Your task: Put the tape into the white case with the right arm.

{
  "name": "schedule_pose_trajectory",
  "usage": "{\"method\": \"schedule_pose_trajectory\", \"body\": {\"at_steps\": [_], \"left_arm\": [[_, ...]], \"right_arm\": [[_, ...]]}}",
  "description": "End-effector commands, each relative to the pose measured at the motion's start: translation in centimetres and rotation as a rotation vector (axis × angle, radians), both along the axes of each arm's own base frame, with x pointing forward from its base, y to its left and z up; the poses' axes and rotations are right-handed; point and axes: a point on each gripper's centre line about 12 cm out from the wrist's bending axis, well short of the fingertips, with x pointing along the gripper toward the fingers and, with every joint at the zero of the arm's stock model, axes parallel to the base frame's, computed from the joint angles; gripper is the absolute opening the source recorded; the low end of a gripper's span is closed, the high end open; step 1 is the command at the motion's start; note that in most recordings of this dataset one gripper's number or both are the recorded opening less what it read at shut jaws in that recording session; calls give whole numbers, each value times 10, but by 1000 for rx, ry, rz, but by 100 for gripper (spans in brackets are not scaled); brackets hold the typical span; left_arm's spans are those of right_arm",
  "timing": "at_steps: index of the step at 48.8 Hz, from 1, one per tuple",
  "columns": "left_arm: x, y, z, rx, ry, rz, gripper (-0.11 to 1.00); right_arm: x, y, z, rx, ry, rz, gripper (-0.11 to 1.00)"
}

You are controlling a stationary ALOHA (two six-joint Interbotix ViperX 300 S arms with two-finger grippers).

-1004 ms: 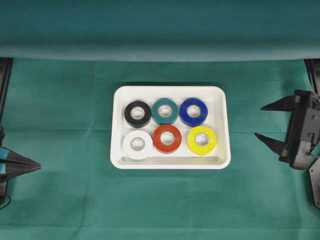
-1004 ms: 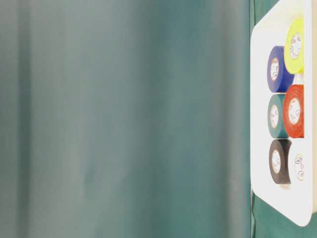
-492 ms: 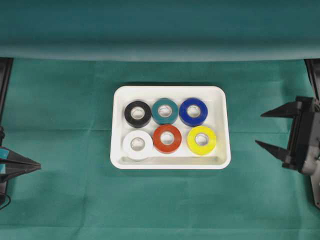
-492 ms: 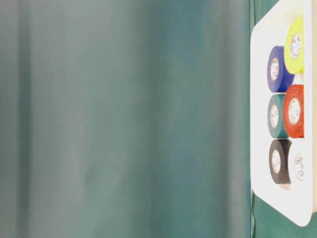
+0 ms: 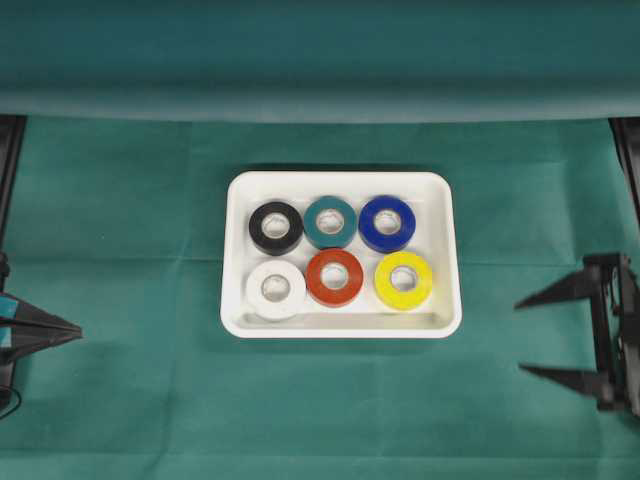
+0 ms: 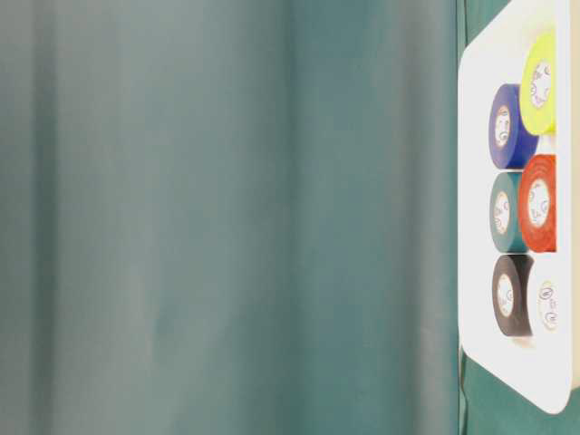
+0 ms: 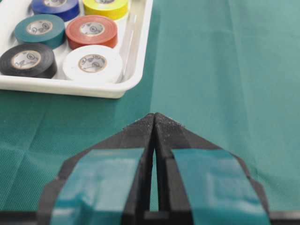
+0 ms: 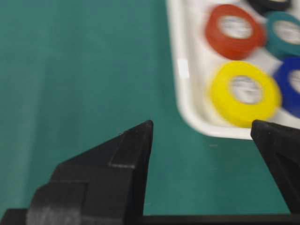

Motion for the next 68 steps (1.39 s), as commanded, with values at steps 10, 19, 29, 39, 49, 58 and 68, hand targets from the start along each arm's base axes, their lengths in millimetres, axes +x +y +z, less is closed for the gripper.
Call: {"method": "schedule_pose_trajectory", "body": {"at_steps": [10, 19, 29, 39, 49, 58, 68], "left_arm": [[1, 1, 5, 3, -14, 3, 0], [1, 1, 5, 3, -12, 3, 0], [1, 1, 5, 3, -14, 3, 0], [1, 1, 5, 3, -12, 3, 0], [1, 1, 5, 3, -14, 3, 0], [1, 1, 5, 3, -14, 3, 0], [1, 1, 5, 3, -14, 3, 0]], "right_arm": [[6, 11, -5, 44, 73, 23, 57], [7, 11, -6, 40, 79, 23, 57], [4, 11, -1, 43, 52, 23, 57], [1, 10, 5, 45, 14, 23, 57], [-8, 8, 12, 44, -39, 13, 57], [-17, 7, 14, 42, -88, 15, 57], [-20, 7, 13, 28, -104, 23, 57]]}}
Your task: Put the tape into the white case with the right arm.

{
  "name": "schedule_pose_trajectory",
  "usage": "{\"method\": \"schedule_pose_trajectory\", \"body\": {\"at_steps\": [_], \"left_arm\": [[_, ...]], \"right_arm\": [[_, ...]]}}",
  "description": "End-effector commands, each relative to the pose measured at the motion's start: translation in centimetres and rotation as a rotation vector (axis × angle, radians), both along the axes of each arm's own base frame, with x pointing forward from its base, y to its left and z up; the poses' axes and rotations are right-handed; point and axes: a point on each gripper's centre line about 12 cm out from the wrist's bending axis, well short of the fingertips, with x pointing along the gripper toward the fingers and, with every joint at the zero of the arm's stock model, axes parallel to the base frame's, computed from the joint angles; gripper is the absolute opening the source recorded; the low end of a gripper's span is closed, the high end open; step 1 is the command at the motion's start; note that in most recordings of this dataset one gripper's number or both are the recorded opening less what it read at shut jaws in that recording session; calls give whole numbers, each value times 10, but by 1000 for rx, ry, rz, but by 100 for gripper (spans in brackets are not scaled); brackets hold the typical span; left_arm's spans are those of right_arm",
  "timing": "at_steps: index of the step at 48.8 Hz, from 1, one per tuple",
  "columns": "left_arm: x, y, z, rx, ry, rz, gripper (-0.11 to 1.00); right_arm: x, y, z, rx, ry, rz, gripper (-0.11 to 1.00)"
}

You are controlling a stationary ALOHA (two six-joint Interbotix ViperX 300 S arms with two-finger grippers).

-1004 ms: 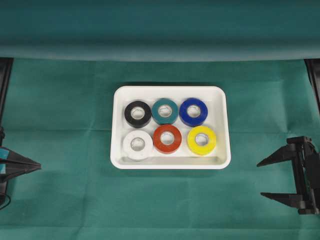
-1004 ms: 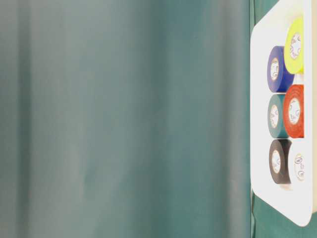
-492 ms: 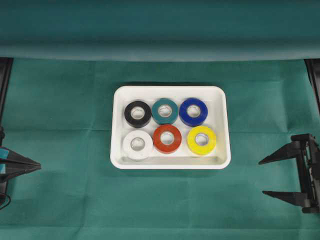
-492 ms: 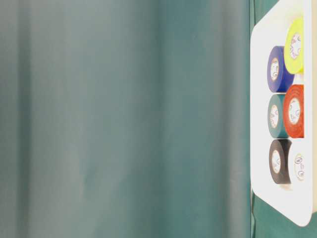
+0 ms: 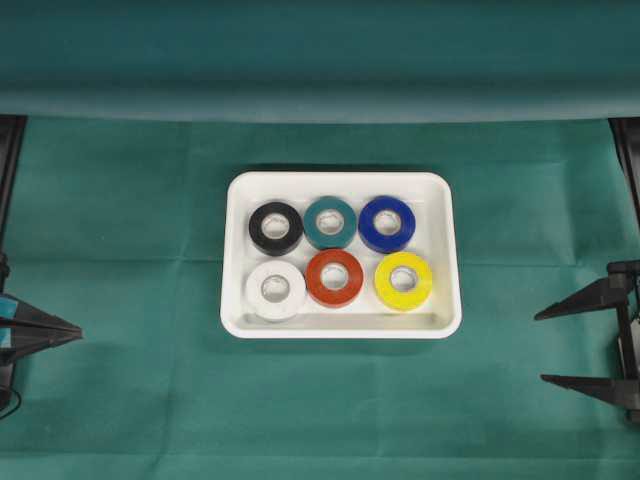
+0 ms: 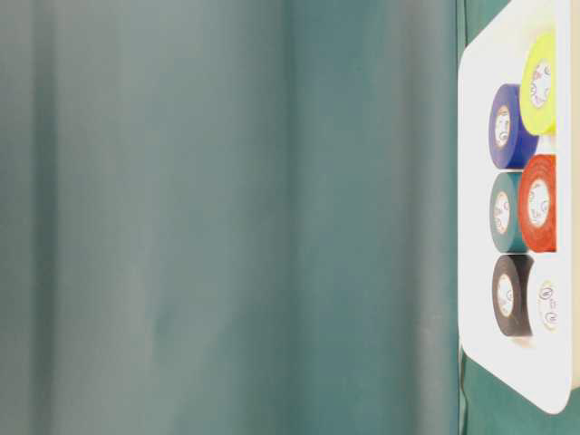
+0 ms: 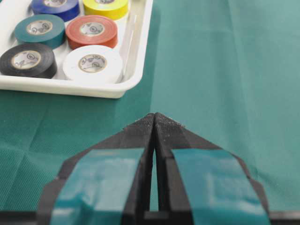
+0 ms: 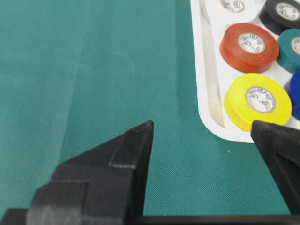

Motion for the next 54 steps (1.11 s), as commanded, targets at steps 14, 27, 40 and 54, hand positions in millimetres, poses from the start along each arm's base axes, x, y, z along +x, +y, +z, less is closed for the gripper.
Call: {"method": "schedule_pose_trajectory", "body": {"at_steps": [14, 27, 40, 54], "left_arm": [[1, 1, 6, 0, -14, 4, 0], [1, 1, 6, 0, -14, 4, 0], [1, 1, 6, 0, -14, 4, 0], [1, 1, 6, 0, -14, 4, 0]], "right_arm": [[1, 1, 2, -30, -19, 21, 57], [-6, 3, -3, -39, -66, 44, 57], [-11, 8, -17, -17, -99, 91, 57], [-13, 6, -25, -11, -104, 81, 57]]}}
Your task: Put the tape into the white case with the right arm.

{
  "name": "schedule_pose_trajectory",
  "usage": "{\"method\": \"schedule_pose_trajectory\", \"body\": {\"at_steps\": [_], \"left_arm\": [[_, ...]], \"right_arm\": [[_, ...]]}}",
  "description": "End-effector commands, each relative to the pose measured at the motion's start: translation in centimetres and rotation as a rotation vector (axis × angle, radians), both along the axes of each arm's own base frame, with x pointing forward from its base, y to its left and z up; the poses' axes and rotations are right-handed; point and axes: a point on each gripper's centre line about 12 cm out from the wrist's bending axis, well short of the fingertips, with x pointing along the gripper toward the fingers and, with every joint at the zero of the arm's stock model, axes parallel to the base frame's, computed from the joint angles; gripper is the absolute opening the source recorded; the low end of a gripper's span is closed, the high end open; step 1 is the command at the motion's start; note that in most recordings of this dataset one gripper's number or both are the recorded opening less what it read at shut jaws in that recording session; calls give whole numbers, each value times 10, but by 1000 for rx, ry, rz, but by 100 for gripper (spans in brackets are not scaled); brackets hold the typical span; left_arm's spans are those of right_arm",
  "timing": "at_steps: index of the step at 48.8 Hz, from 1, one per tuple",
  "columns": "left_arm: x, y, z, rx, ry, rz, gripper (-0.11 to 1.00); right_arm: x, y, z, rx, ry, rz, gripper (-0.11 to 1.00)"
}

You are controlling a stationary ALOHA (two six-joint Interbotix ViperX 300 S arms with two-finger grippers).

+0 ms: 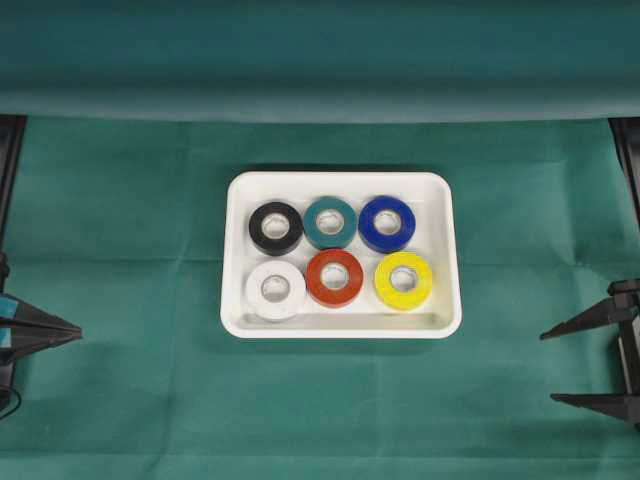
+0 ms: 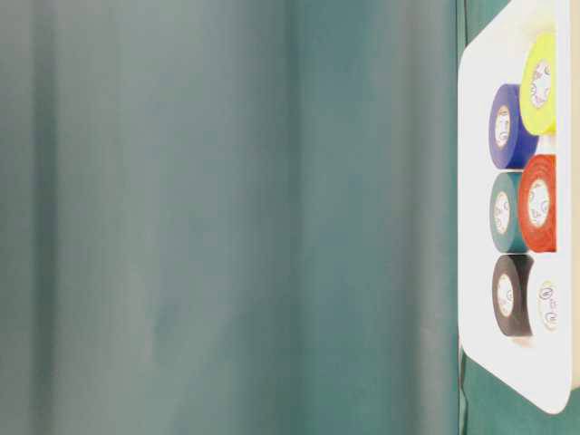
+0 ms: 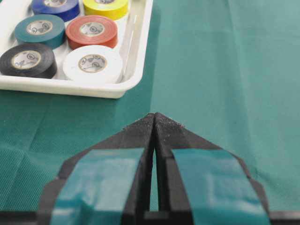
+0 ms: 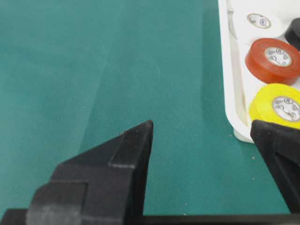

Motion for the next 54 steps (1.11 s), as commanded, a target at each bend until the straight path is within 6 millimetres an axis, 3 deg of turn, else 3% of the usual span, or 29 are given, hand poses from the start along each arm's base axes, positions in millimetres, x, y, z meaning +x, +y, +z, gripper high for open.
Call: {"method": "schedule_pose_trajectory", "body": {"at_steps": [1, 20, 54], "left_arm": [[1, 1, 6, 1, -14, 3, 0], [1, 1, 6, 1, -14, 3, 0], [1, 1, 6, 1, -14, 3, 0]], "right_arm": [[2, -2, 3, 2, -4, -13, 57], [1, -8, -10, 12, 31, -52, 57], [-6, -6, -12, 22, -32, -42, 57]]}}
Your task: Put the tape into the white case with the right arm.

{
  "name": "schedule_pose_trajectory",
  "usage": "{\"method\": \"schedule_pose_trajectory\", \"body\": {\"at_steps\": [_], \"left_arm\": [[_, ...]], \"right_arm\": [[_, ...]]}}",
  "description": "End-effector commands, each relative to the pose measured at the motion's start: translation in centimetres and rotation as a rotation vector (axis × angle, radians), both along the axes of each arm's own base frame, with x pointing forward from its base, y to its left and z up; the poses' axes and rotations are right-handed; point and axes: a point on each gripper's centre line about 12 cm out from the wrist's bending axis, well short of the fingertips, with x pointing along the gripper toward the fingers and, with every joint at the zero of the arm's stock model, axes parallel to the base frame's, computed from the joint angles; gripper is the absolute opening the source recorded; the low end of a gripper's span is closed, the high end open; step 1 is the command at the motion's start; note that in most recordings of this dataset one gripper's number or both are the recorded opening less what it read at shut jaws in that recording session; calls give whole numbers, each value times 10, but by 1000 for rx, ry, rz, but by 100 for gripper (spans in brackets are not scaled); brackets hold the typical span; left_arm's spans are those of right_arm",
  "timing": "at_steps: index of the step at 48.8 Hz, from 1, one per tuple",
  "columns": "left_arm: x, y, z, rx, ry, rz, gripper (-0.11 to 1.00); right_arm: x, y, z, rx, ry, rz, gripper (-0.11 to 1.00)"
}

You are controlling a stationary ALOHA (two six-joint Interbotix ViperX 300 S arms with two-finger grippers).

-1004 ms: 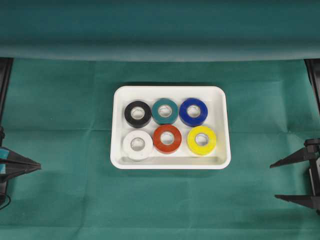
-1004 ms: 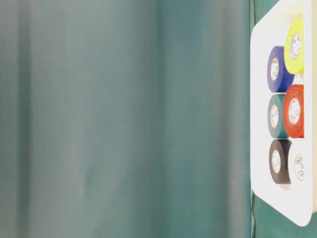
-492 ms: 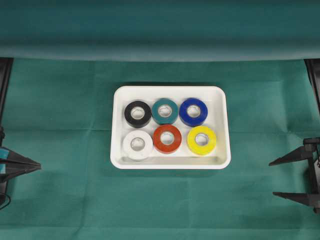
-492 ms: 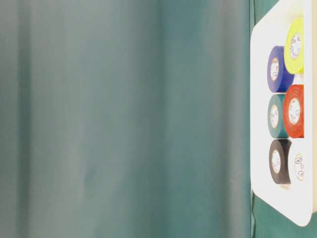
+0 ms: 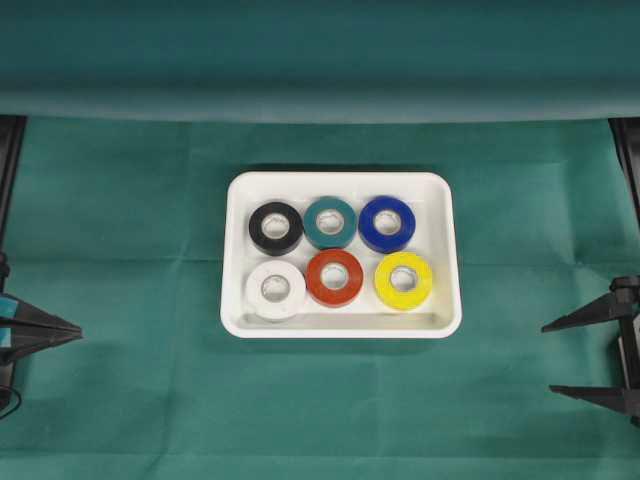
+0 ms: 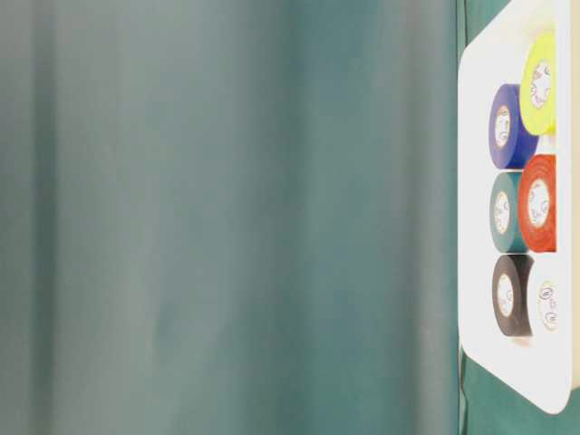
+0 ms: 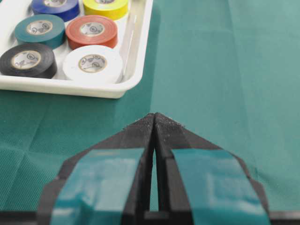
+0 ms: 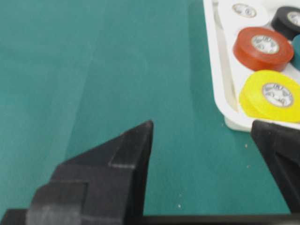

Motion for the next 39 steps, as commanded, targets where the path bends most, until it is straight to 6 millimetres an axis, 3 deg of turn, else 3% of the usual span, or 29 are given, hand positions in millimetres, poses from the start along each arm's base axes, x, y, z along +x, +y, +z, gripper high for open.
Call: {"method": "schedule_pose_trajectory", "body": {"at_steps": [1, 39], "left_arm": [[1, 0, 6, 1, -14, 2, 0], [1, 1, 6, 1, -14, 3, 0]], "right_arm": [[0, 0, 0, 1, -2, 2, 57], [0, 0, 0, 1, -2, 1, 57]]}}
